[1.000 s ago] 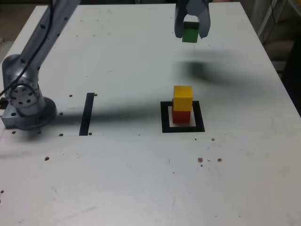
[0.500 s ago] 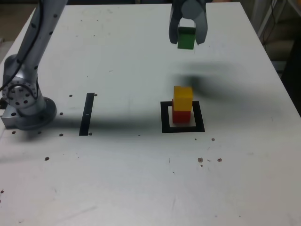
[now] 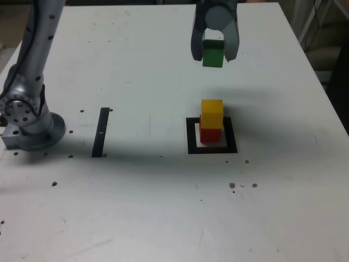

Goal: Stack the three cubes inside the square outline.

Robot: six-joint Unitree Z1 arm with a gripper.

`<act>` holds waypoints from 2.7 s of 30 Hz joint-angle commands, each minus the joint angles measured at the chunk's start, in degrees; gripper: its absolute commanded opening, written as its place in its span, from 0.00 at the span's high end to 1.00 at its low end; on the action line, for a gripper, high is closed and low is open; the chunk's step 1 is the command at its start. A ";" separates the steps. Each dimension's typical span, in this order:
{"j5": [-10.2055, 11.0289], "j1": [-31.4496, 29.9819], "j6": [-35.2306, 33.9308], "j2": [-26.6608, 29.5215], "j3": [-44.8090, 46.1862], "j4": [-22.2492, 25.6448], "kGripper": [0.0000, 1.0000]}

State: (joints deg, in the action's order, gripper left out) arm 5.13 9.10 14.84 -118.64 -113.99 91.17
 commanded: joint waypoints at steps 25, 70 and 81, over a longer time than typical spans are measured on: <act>-2.43 -12.47 -11.17 5.03 8.20 -3.28 0.70; -1.99 -13.75 -13.08 5.67 13.65 -8.59 0.01; -0.69 -13.75 -13.98 13.60 20.10 -8.34 0.01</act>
State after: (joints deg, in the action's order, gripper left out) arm 4.32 -4.78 0.98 -106.54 -95.04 82.73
